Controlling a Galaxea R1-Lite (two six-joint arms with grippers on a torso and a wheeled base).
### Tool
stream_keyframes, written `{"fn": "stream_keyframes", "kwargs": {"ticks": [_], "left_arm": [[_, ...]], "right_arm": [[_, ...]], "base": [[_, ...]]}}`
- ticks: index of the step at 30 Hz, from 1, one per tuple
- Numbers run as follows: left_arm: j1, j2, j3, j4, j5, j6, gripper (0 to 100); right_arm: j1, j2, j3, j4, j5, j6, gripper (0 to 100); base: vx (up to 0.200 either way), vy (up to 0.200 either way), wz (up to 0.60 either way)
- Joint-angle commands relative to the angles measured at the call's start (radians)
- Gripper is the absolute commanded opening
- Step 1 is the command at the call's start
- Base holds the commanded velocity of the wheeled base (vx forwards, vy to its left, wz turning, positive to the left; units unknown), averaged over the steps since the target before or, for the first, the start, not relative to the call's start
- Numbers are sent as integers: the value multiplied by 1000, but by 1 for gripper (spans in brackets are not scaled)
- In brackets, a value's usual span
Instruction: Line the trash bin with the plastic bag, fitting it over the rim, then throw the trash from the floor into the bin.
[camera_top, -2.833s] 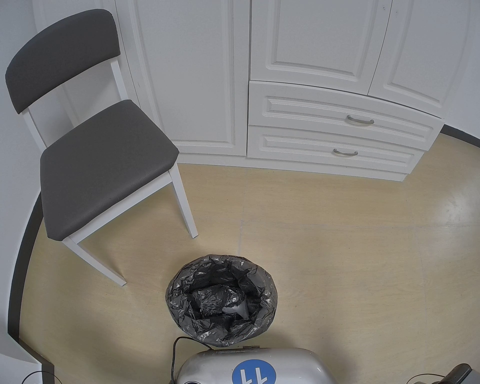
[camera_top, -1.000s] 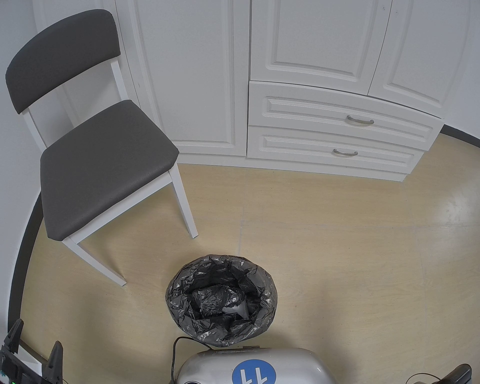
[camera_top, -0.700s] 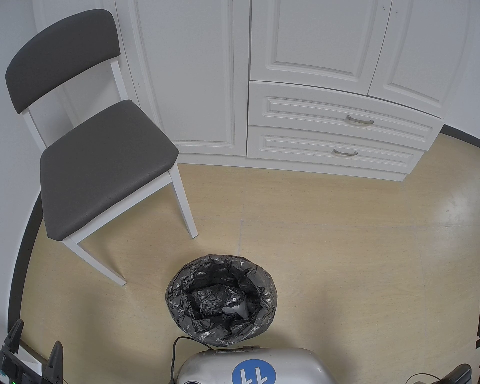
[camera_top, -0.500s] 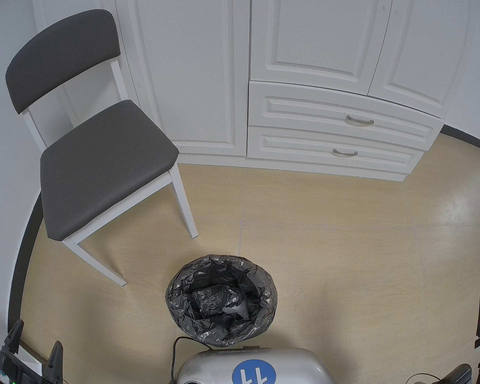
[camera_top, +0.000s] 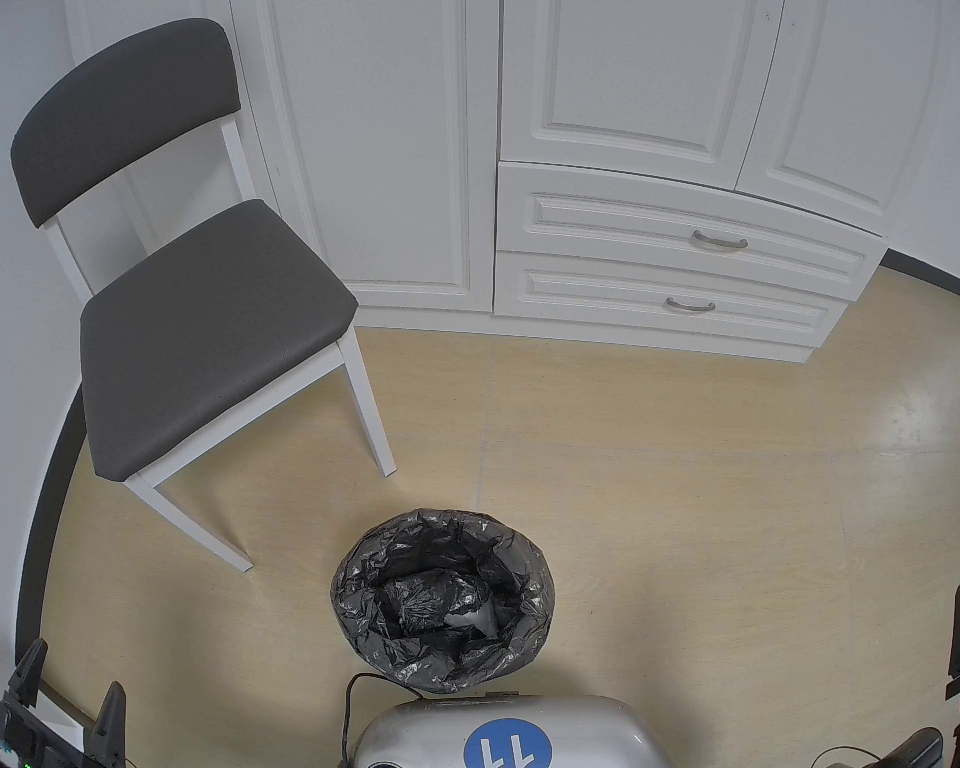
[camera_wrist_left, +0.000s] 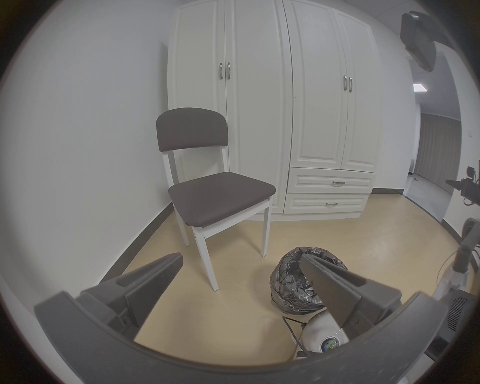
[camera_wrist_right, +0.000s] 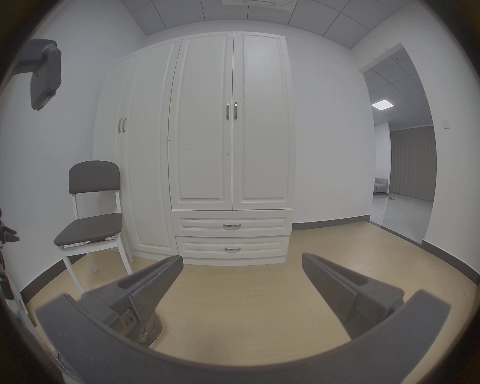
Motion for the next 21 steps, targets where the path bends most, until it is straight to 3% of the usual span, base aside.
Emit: {"fn": "stream_keyframes", "kwargs": {"ticks": [1,11,15,17,18,21], "left_arm": [[0,-13,16,0,0,0,100],[0,-13,16,0,0,0,100],[0,-13,16,0,0,0,100],[0,-13,16,0,0,0,100],[0,-13,16,-1,0,0,100],[0,-13,16,0,0,0,100]], "right_arm": [[5,-4,-12,1,0,0,100],[15,43,22,16,15,0,100],[2,-13,22,212,6,12,100],[2,-13,22,212,6,12,100],[2,-13,22,226,-36,81,100],[0,-13,22,228,-112,100,100]], "base": [[0,0,0],[0,0,0],[0,0,0],[0,0,0],[0,0,0],[0,0,0]]}}
